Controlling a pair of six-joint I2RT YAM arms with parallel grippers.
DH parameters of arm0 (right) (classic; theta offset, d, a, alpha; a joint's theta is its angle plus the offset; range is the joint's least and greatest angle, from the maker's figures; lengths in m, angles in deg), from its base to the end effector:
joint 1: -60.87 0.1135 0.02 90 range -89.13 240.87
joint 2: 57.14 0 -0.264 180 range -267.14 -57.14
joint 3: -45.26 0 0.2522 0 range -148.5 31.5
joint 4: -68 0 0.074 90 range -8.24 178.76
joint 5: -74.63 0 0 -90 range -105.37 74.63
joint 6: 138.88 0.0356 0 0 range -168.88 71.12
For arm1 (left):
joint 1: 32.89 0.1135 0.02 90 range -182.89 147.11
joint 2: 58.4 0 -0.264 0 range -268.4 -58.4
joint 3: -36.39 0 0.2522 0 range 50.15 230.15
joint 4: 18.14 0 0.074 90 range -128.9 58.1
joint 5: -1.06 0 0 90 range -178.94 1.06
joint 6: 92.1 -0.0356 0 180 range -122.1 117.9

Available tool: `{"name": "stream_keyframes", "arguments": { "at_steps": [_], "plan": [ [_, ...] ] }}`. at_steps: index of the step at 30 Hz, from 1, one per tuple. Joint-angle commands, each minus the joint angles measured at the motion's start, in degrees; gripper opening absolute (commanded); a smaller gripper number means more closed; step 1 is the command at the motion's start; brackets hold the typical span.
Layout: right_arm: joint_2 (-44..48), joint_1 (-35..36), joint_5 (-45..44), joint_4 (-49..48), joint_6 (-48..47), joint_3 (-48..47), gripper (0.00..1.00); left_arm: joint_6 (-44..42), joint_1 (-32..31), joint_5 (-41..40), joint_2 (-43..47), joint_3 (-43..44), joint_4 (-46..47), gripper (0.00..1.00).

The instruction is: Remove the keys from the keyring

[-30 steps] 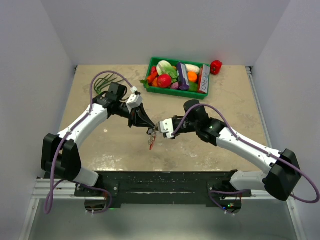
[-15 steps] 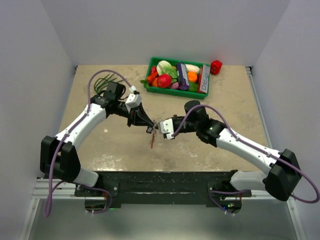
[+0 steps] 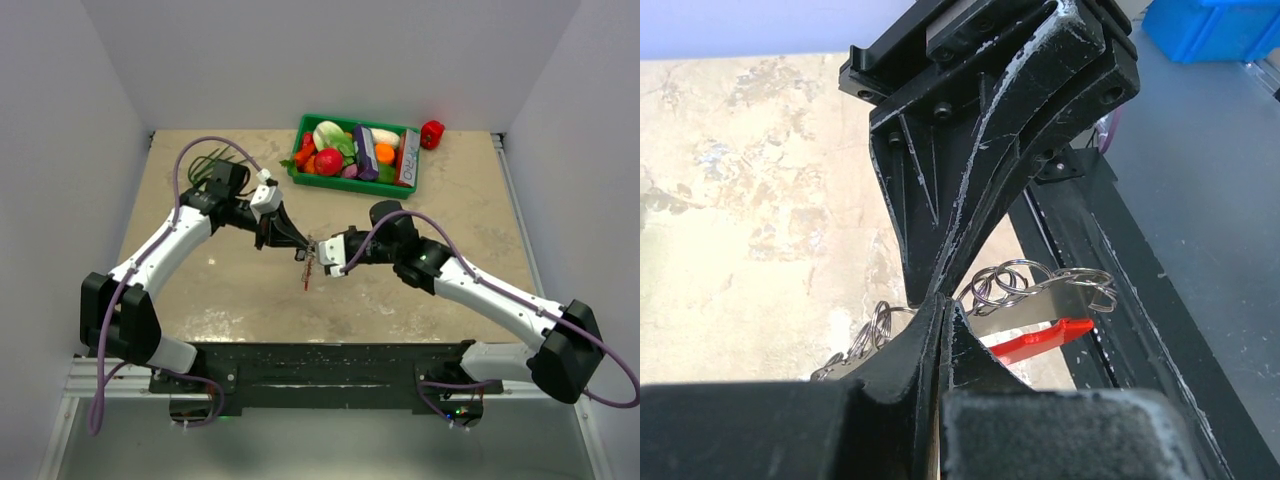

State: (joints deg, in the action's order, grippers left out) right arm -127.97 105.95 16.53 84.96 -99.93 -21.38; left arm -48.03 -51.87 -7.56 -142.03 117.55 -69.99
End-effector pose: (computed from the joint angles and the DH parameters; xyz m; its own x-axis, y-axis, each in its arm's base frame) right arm 0.1858 0.2130 0.3068 0.5780 -0.3554 -0.7346 -0.7948 -0.0412 -0.6054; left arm 0.2618 -0.1273 0.3006 -0.1074 0.1508 -0.9827 0.9651 -0.2217 -0.1395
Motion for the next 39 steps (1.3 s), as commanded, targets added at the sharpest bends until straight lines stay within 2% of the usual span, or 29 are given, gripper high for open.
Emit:
{"name": "stream_keyframes", "arguments": {
  "at_steps": [1,5,6,11,15,17,23,27,29,30,31,32,33,36,39],
  "plan": [
    [0.78,-0.34,-5.79,4.78,-0.28,-4.32,0.0,1.11,0.79,16.09,2.78,0.81,0.73,0.0],
    [1.04,-0.08,-6.24,6.9,-0.11,-5.74,0.0,0.32,0.79,15.91,2.43,0.37,0.29,0.0],
    [1.13,0.01,-6.32,7.08,-0.11,-5.83,0.0,0.14,0.79,15.82,1.99,0.37,0.12,0.05],
    [1.31,0.27,-8.69,8.05,-0.72,-6.53,0.0,-1.88,0.79,15.82,0.84,0.81,-1.9,0.16],
    [1.22,0.62,-10.89,9.45,-1.95,-7.23,0.0,-1.88,0.79,15.56,-0.03,1.86,-2.69,0.37],
    [1.22,0.97,-11.16,10.07,-2.21,-7.58,0.0,-1.88,0.79,15.21,-0.21,2.04,-2.78,0.41],
    [1.04,1.24,-13.18,11.12,-3.09,-6.71,0.0,-2.76,0.88,13.19,-1.09,2.13,-3.22,0.37],
    [1.13,-0.78,-12.22,10.42,-3.71,-3.55,0.0,-3.81,2.88,7.04,-4.59,2.12,-3.13,0.41],
    [0.35,-2.62,-9.68,9.98,-3.62,-2.41,0.01,-13.34,5.61,9.57,-8.79,3.95,-11.96,0.43],
    [-0.36,-2.8,-9.32,9.89,-3.71,-1.62,0.16,-21.22,8.76,11.58,-10.83,5.62,-19.49,0.43],
    [-1.06,-2.8,-9.31,10.24,-5.1,-1.44,0.22,-37.31,10.27,12.04,-13.2,7.56,-37.15,0.45],
    [-2.55,-2.72,-9.57,10.85,-6.25,-1.43,0.28,-35.82,11.41,11.78,-15.57,9.05,-37.32,0.5],
    [-3.17,-2.63,-9.23,10.86,-6.78,-1.09,0.39,-35.28,13.51,11.26,-16.03,8.63,-37.32,0.51],
    [-7.11,-1.75,-8.7,11.29,-7.57,-2.04,0.53,-40.45,17.21,12.65,-14.8,3.37,-37.32,0.59],
    [-10.89,0.18,-8.43,11.22,-7.66,-2.93,0.65,-42.22,17.58,11.61,-13.93,1.69,-37.32,0.59]
  ]
}}
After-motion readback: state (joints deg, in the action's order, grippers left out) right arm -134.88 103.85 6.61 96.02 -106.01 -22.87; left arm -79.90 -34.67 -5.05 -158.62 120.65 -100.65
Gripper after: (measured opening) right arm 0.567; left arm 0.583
